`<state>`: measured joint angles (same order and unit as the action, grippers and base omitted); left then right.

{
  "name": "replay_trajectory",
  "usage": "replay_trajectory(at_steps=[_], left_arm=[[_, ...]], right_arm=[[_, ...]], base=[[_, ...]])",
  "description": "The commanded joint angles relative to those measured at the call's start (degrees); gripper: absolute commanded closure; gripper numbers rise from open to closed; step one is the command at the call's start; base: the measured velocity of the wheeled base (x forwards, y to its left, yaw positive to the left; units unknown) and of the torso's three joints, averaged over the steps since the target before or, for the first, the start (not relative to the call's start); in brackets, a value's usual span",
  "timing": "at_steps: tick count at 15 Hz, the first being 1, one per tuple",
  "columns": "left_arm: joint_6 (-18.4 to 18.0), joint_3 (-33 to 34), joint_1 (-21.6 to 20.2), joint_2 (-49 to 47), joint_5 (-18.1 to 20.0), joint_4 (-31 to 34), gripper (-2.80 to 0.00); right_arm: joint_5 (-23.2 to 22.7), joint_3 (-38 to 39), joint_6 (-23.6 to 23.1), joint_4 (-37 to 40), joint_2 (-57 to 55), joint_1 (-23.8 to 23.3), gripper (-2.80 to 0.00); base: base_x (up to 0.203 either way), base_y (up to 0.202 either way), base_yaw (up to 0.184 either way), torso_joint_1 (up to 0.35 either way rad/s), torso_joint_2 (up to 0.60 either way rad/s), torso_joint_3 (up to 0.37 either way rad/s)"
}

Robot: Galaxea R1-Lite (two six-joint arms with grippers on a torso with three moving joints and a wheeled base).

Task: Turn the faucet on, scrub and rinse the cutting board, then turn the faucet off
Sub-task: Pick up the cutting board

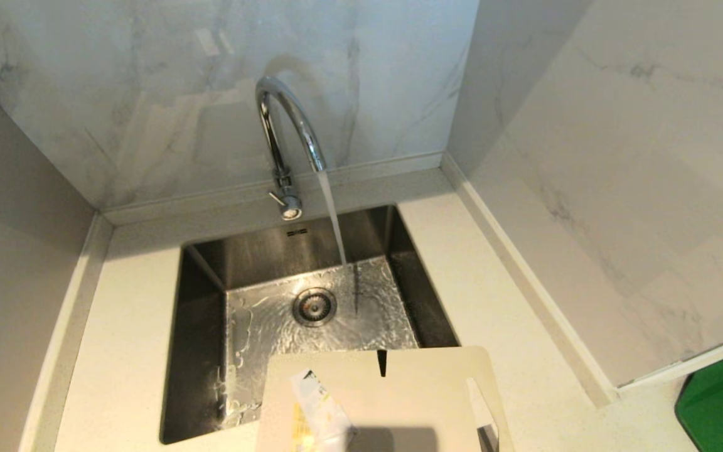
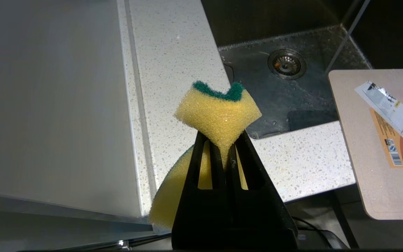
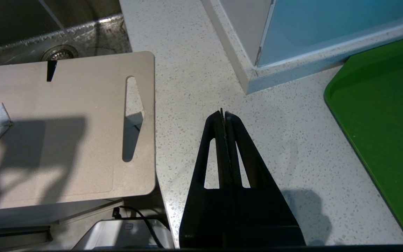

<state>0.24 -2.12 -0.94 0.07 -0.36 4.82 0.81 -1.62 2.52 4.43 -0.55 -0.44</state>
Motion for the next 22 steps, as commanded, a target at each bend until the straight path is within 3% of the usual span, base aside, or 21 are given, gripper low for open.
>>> replay_trajectory(at_steps=[1,22], left_arm=[[0.02,0.01,-0.03,0.19,-0.05,0.02,0.00],[0.02,0.01,-0.03,0.10,-0.08,0.02,0.00]], right_arm=[[0.01,-0.14,0.03,0.06,0.24,0.00,0.00],[-0.02,0.04,0.21,-0.65,0.55,0.00,0.00]], base=[[0.000,0.000,0.000,0.000,0.00,0.000],[0.000,0.000,0.000,0.000,0.00,0.000]])
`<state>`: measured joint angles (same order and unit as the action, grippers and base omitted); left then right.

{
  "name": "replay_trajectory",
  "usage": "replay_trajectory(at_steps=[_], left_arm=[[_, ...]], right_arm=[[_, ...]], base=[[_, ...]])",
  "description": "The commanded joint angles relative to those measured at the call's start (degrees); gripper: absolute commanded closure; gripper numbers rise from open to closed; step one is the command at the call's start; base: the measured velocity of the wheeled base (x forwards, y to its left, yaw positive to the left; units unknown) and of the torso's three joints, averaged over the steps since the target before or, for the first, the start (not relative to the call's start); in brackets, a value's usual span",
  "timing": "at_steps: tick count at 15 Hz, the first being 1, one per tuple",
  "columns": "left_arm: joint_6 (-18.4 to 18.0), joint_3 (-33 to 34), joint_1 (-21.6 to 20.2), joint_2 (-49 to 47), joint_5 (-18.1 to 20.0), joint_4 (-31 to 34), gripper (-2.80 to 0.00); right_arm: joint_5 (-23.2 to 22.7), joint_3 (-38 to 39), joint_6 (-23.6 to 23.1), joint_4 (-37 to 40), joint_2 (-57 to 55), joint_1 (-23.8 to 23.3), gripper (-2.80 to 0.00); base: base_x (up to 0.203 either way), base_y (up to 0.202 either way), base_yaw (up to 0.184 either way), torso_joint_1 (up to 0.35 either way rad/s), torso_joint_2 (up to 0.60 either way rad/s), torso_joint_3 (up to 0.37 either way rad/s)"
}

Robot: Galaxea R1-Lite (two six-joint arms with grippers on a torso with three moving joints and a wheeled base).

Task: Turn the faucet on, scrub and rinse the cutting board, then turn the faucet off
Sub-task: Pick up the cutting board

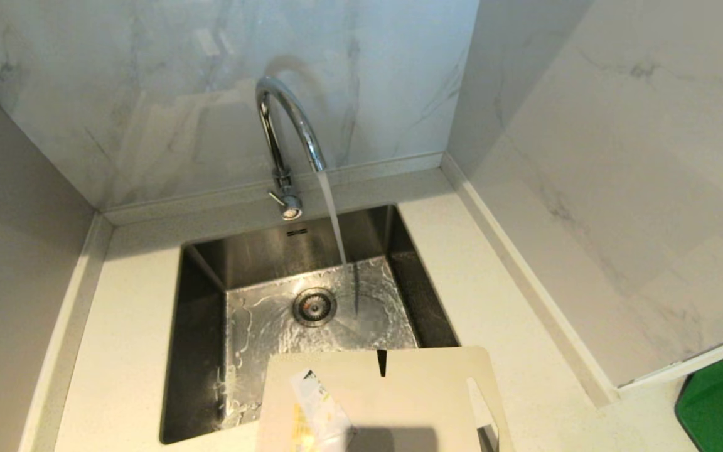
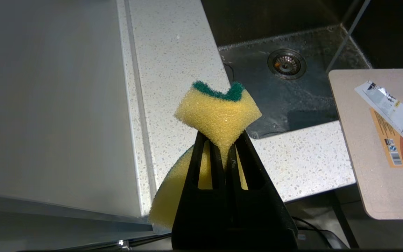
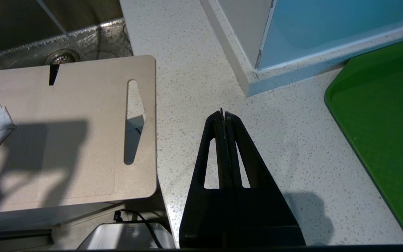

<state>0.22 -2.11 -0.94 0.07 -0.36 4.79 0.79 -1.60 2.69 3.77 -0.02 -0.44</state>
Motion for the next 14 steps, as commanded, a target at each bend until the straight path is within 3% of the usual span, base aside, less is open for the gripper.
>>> replay_trajectory(at_steps=[1,14], left_arm=[[0.04,0.00,-0.03,0.10,0.01,0.04,0.00],[0.04,0.00,-0.03,0.10,0.00,0.04,0.00]], right_arm=[[0.00,0.01,0.03,0.01,0.02,0.00,0.00],[0.00,0.01,0.03,0.01,0.02,0.00,0.00]], base=[[0.000,0.000,0.000,0.000,0.00,0.000],[-0.165,0.000,-0.008,0.000,0.00,0.002]])
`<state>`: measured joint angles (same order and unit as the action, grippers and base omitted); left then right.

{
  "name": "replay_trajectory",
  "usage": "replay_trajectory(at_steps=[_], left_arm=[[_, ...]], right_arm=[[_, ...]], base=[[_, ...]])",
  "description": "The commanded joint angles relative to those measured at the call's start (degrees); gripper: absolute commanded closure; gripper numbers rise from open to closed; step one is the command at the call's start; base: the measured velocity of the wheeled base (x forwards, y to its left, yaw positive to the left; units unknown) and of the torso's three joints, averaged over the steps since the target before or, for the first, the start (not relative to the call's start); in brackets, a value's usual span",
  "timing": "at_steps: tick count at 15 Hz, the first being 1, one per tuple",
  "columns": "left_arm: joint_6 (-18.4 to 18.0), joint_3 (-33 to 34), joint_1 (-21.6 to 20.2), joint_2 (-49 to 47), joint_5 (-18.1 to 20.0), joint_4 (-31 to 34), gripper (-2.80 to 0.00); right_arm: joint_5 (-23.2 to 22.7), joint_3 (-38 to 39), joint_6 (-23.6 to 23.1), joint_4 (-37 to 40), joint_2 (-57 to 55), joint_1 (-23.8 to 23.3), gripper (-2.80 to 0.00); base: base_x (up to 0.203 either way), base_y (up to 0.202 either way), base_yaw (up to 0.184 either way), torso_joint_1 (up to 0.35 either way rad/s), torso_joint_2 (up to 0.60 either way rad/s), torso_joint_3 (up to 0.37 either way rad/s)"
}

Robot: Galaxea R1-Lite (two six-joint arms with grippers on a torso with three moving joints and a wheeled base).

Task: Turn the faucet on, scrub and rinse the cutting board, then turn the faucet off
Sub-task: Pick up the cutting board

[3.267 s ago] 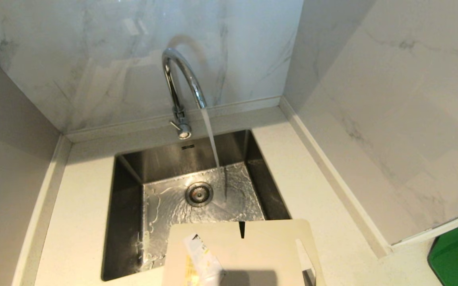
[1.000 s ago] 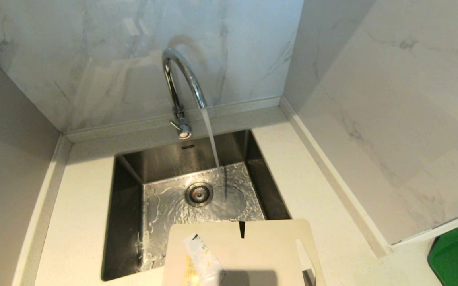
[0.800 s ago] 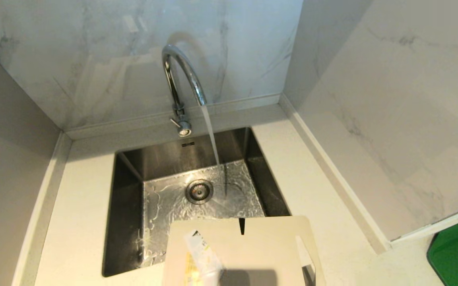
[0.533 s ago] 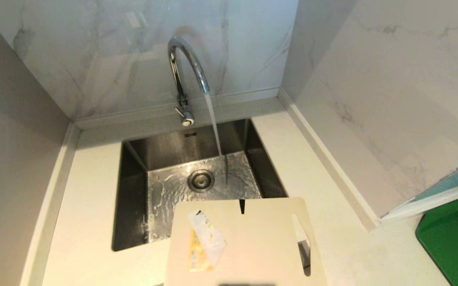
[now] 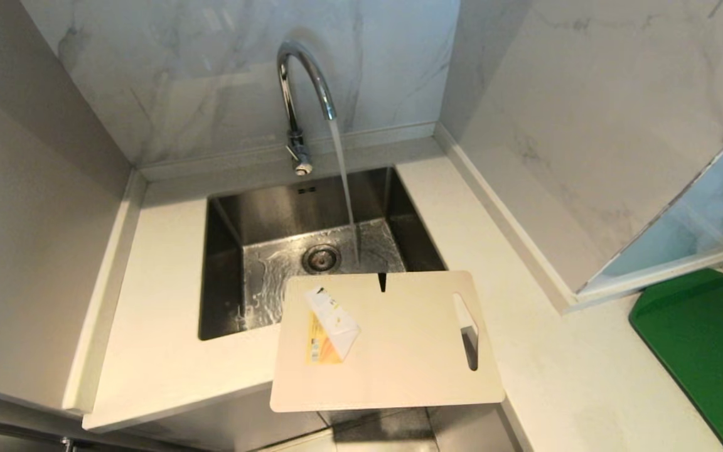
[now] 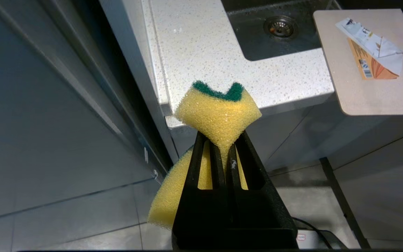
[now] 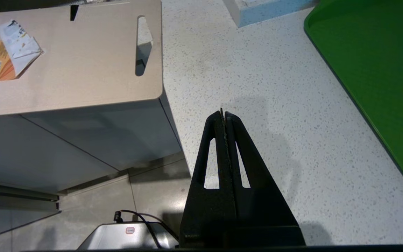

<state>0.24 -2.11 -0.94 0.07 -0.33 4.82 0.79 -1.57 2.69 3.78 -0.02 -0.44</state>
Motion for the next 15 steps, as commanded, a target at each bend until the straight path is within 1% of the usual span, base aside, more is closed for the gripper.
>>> replay_trajectory(at_steps=[1,14,15], left_arm=[[0.02,0.00,-0.03,0.11,-0.02,0.02,0.00],[0.02,0.02,-0.03,0.11,-0.02,0.02,0.00],[0.02,0.04,-0.03,0.10,-0.02,0.02,0.00]], right_arm=[[0.00,-0.01,0.03,0.00,0.02,0.00,0.00],[0.11,-0.20,0.07,0.55,-0.80,-0.01,0.00],[0.16,-1.52,-0.03,0.99,-1.87,-0.02,0.00]], base=[[0.000,0.000,0.000,0.000,0.00,0.000],[0.000,0.000,0.000,0.002,0.00,-0.001],[0.000,0.000,0.000,0.000,0.00,0.000]])
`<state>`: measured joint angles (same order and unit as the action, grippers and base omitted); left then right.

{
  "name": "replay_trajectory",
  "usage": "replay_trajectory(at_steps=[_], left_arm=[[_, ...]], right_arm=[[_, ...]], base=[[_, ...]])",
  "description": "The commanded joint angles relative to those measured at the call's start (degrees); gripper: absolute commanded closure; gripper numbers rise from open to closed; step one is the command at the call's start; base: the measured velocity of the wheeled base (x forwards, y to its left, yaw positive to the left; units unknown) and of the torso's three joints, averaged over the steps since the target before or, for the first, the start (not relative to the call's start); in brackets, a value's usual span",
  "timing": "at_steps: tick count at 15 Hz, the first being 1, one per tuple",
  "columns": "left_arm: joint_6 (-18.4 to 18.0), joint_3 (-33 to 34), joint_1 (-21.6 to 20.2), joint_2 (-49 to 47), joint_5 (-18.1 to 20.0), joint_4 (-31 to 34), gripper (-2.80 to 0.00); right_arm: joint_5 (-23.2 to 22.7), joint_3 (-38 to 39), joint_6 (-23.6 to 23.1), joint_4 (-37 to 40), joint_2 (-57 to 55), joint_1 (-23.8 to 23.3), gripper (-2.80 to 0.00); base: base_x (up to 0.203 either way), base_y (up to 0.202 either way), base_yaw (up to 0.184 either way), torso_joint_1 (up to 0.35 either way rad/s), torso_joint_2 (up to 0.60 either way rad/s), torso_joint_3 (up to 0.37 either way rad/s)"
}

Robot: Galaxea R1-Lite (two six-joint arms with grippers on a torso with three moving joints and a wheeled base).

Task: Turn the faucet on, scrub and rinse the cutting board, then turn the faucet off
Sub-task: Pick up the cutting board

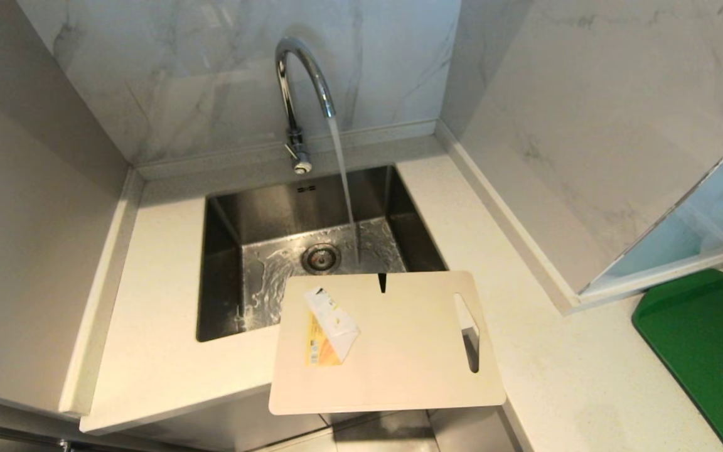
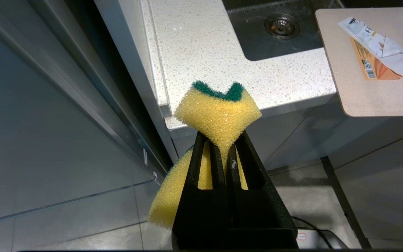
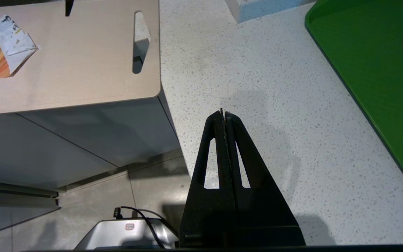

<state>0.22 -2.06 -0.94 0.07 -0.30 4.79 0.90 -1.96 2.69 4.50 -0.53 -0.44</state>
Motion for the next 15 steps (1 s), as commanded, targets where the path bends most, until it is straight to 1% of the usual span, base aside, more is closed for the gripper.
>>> replay_trajectory(at_steps=[1,5,7,8,10,13,15], left_arm=[[0.04,-0.05,-0.03,0.19,-0.05,0.04,0.00],[0.04,-0.04,-0.03,0.10,-0.11,0.04,0.00],[0.04,-0.01,-0.04,0.11,-0.05,0.04,0.00],[0.04,0.03,-0.03,0.10,-0.05,0.04,0.00],[0.04,-0.05,-0.03,0.16,-0.05,0.04,0.00],[0.04,-0.01,-0.03,0.10,-0.05,0.04,0.00],[0.04,-0.05,-0.03,0.10,-0.05,0.04,0.00]], right_arm=[[0.06,-4.09,-0.04,1.77,-3.84,-0.04,0.00],[-0.02,-21.85,1.28,11.90,-20.19,-0.08,0.00],[-0.50,-27.45,1.87,13.87,-28.03,-0.06,0.00],[-1.38,-29.90,2.33,14.47,-31.80,-0.06,0.00],[-4.90,-34.77,4.16,16.16,-39.46,-0.03,0.00],[-9.64,-41.43,5.50,22.78,-49.42,0.21,0.00],[-10.67,-43.54,5.91,24.56,-55.35,1.18,0.00]], base=[[0.000,0.000,0.000,0.000,0.00,0.000],[0.000,0.000,0.000,0.000,0.00,0.000],[0.000,0.000,0.000,0.000,0.00,0.000],[0.000,0.000,0.000,0.000,0.00,0.000],[0.000,0.000,0.000,0.000,0.00,0.000],[0.000,0.000,0.000,0.000,0.00,0.000],[0.000,0.000,0.000,0.000,0.00,0.000]])
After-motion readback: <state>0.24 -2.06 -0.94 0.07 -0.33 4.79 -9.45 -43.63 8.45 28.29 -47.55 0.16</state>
